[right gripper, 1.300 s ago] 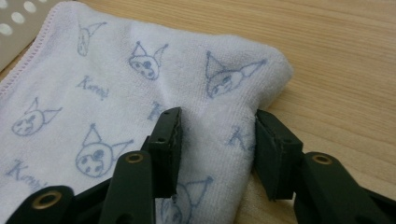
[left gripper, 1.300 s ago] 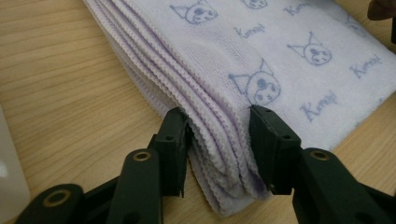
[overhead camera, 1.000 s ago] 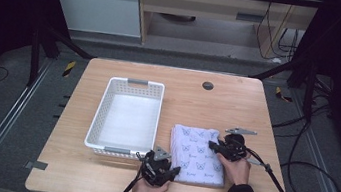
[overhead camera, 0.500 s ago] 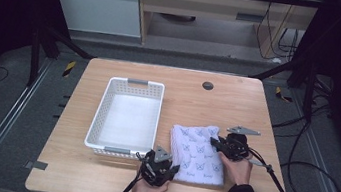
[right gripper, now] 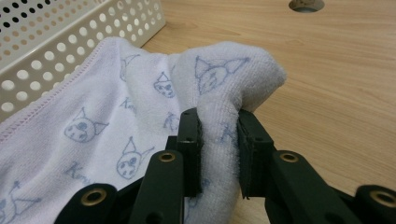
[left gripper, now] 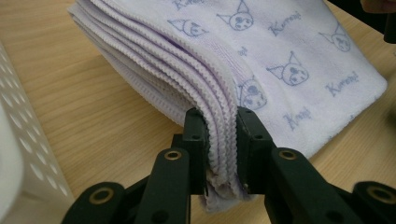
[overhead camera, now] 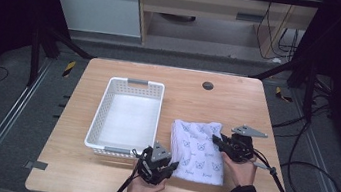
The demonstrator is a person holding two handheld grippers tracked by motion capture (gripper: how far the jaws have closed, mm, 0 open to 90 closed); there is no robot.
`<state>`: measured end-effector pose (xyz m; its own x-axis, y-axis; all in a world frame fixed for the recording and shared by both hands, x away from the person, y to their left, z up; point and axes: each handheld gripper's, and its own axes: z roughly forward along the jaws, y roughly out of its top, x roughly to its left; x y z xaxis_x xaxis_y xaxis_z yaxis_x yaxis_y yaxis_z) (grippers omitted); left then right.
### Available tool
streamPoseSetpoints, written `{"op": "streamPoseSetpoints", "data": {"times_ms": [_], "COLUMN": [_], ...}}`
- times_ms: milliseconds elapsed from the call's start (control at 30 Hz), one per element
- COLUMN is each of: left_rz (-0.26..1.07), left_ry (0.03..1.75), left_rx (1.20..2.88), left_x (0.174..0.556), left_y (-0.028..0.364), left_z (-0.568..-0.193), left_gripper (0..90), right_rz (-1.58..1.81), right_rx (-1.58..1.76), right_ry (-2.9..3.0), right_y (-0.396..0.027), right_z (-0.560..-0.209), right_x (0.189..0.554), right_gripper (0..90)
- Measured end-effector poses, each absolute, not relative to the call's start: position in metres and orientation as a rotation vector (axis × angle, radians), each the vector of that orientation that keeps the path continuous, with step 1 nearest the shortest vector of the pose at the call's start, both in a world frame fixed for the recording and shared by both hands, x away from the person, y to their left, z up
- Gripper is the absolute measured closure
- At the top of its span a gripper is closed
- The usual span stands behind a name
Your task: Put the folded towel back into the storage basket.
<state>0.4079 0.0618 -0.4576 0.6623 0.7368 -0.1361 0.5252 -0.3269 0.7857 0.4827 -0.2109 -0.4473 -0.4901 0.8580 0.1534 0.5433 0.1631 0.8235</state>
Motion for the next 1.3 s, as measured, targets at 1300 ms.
{"op": "streamPoseSetpoints", "data": {"times_ms": [1300], "left_rz": [0.368], "left_ry": [0.888], "left_rx": [1.996], "left_x": [0.414], "left_y": [0.08], "left_z": [-0.403], "left_gripper": [75.0], "right_rz": [1.345], "right_rx": [1.219], "right_ry": [1.972], "right_y": [-0.203], "right_z": [-0.397], "right_x": [0.472], "right_gripper": [73.9]}}
